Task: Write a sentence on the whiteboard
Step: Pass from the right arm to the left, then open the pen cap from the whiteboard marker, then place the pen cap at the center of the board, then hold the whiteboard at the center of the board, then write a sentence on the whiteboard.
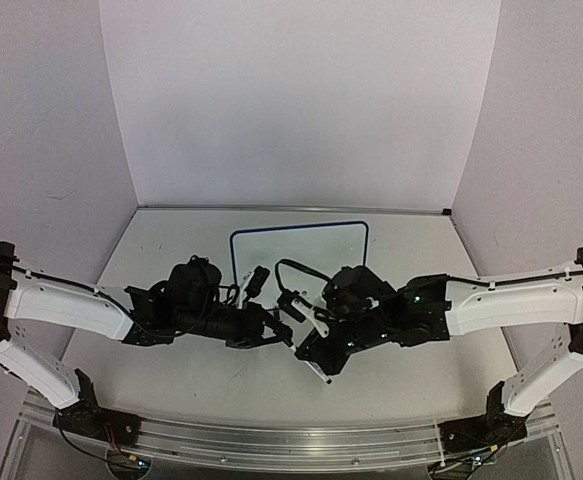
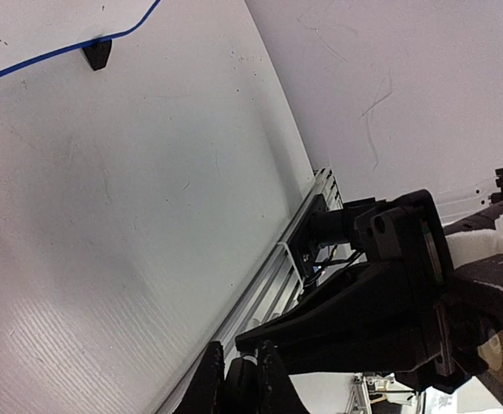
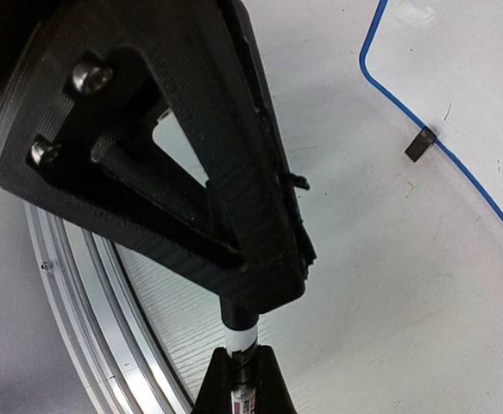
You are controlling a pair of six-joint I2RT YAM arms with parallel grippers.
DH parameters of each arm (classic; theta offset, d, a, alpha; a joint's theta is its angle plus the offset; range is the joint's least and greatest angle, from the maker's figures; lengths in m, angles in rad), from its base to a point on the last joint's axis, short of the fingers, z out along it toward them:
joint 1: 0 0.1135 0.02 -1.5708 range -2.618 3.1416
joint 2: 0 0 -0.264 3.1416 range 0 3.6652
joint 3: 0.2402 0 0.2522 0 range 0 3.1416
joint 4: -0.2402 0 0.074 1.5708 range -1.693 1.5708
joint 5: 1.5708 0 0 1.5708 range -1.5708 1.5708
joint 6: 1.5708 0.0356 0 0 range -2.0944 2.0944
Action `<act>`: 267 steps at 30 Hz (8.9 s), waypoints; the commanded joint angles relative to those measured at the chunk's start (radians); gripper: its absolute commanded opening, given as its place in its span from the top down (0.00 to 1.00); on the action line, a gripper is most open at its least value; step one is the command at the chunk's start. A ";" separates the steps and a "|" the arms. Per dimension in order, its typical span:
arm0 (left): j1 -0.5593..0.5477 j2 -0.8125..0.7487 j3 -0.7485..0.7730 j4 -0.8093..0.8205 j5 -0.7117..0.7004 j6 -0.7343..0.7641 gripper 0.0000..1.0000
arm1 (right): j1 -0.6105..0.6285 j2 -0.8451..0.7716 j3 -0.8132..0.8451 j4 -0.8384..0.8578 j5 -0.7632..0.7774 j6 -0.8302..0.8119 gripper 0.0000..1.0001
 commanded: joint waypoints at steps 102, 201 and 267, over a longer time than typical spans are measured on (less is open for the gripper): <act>-0.004 -0.051 -0.251 0.955 -0.128 -0.153 1.00 | 0.002 -0.199 -0.470 1.230 0.028 0.647 1.00; 0.536 0.242 0.668 -0.885 0.182 1.137 0.77 | -0.224 -0.013 -0.104 0.745 -0.078 0.224 1.00; 0.535 0.252 0.626 -0.883 0.135 1.208 1.00 | -0.169 0.321 0.198 0.788 0.387 0.110 1.00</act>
